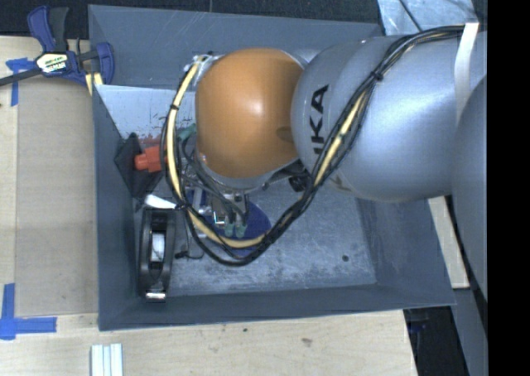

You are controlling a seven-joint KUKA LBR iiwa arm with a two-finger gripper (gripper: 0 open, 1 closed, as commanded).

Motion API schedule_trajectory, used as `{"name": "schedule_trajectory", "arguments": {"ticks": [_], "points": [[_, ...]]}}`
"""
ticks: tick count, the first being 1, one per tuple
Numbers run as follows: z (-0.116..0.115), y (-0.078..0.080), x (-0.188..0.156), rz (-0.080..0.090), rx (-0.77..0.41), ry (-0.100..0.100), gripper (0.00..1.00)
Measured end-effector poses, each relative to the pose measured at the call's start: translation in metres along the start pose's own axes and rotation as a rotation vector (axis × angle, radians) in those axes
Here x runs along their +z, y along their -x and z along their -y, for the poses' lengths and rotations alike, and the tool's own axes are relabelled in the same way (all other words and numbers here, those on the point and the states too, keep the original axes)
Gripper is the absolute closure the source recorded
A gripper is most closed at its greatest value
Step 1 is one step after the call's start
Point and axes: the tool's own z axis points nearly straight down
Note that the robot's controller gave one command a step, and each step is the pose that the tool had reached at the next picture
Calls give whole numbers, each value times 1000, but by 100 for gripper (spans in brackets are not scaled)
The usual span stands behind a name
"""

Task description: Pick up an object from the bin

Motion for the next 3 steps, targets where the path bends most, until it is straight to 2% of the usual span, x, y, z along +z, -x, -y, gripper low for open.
{"name": "schedule_trajectory", "arguments": {"ticks": [1,2,3], "points": [[41,15,93,0,-42,-3,0],[149,70,129,8,-74,0,0],[144,71,125,13,-78,3,100]]}}
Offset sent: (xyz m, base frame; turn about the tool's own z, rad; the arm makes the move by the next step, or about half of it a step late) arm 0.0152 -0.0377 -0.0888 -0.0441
